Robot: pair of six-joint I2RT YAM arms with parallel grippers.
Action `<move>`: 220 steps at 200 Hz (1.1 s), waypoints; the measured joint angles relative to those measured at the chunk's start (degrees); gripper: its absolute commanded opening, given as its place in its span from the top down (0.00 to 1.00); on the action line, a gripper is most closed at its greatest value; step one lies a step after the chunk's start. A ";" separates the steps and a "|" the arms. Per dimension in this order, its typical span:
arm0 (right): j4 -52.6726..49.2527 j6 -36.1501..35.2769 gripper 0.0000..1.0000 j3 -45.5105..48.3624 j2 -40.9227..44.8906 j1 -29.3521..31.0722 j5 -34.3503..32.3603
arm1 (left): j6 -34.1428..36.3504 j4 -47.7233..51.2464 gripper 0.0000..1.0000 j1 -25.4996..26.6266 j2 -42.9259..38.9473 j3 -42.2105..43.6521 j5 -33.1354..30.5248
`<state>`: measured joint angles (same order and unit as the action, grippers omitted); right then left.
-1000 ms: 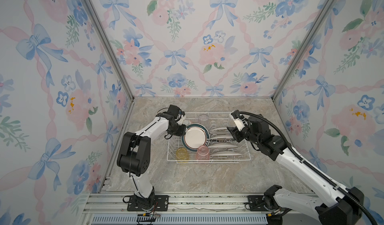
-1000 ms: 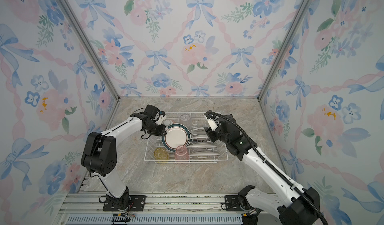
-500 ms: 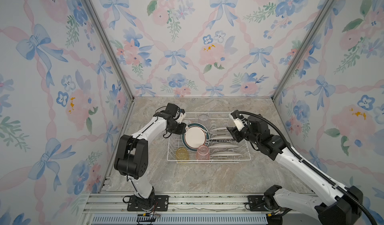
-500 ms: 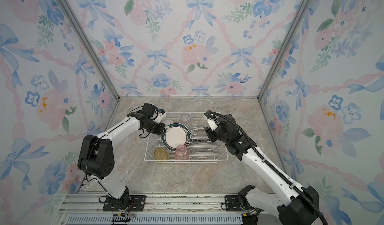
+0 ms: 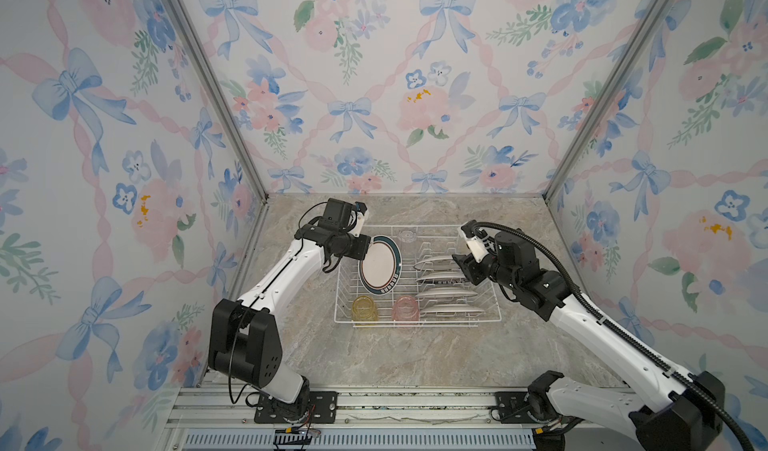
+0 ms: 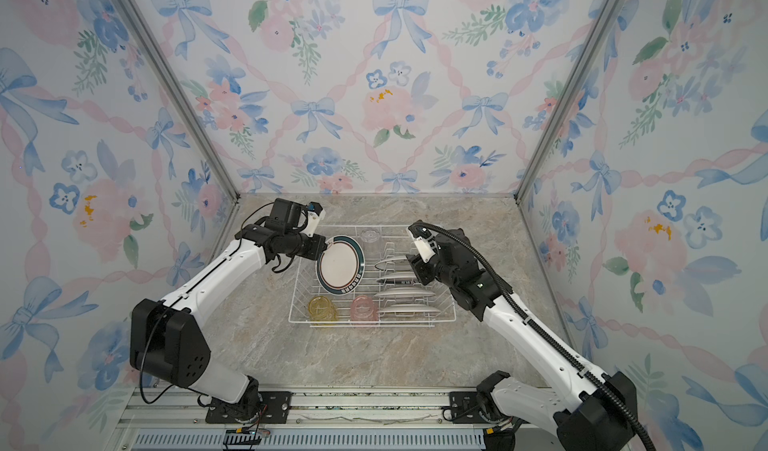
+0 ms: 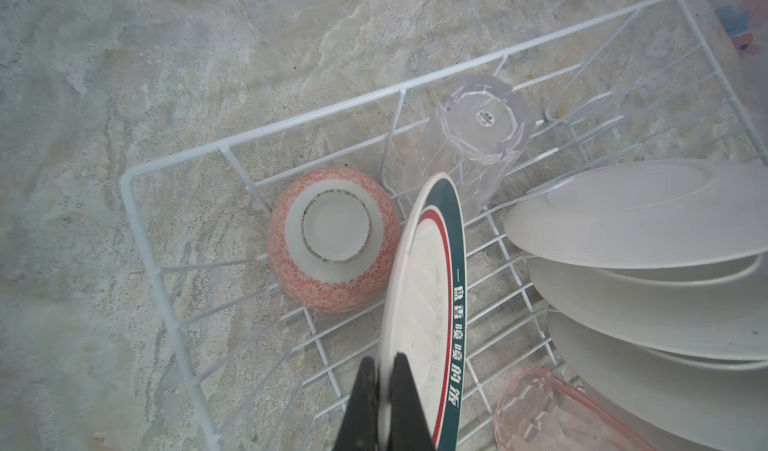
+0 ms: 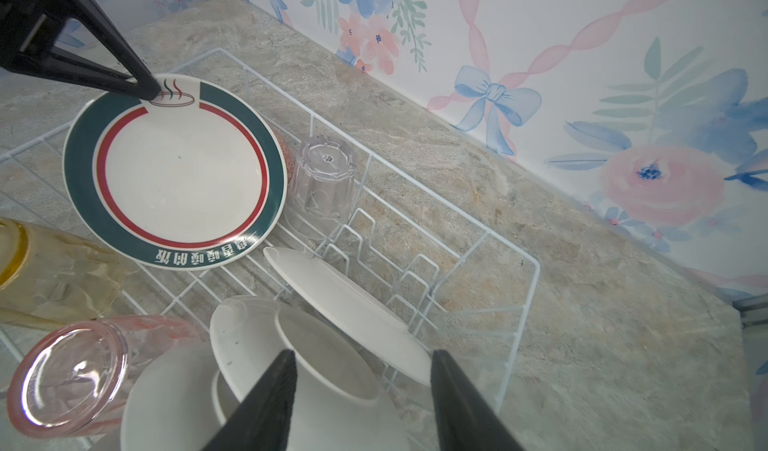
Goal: Unload the mixed dishes from the dish rack
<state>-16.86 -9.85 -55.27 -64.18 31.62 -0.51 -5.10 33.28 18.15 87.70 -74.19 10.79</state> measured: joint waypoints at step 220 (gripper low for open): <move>13.09 16.11 0.45 -0.20 -9.05 -6.49 32.13 | 1.46 -6.05 1.00 -3.45 -5.33 -3.21 9.99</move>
<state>-3.77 6.26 -55.46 -73.23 25.12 31.62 -3.64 27.22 14.70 82.37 -77.41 20.78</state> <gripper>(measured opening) 0.549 0.048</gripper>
